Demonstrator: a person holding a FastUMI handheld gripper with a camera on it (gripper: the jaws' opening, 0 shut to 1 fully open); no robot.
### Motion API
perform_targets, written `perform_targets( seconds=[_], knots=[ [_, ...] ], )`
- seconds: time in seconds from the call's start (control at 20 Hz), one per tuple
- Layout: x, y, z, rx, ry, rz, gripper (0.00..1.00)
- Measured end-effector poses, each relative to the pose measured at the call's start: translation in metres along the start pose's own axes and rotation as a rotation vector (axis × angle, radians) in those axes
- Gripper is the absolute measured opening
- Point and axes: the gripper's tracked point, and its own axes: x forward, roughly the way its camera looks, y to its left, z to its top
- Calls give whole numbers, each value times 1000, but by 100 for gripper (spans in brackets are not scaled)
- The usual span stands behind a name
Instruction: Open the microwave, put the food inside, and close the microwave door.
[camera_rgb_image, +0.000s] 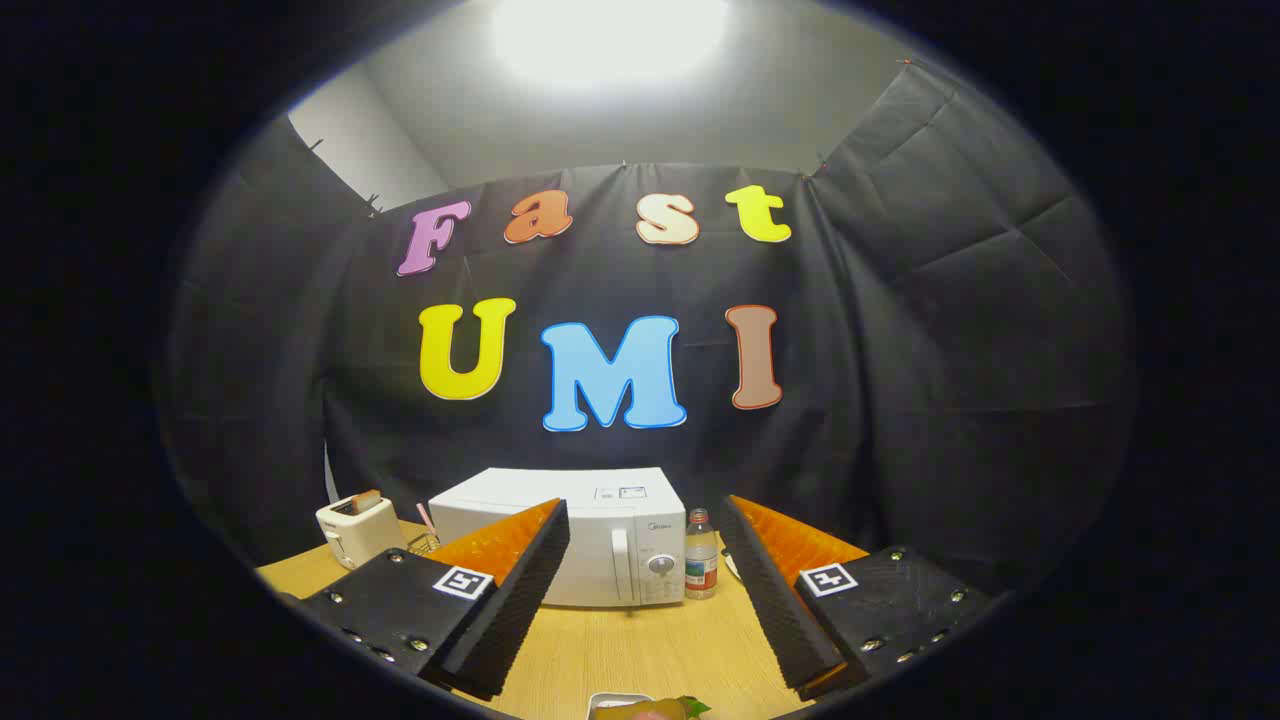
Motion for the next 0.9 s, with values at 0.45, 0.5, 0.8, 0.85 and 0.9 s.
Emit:
perform_targets(
  seconds=[0.45,0.5,0.8,0.85,0.9],
  knots=[
    [17,-3,-3,17,6,0,96],
    [18,-3,-4,19,7,1,96],
    [28,-1,-7,26,8,5,96],
    [30,-1,-7,28,9,6,96],
    [33,0,-9,32,10,7,96]
  ],
)
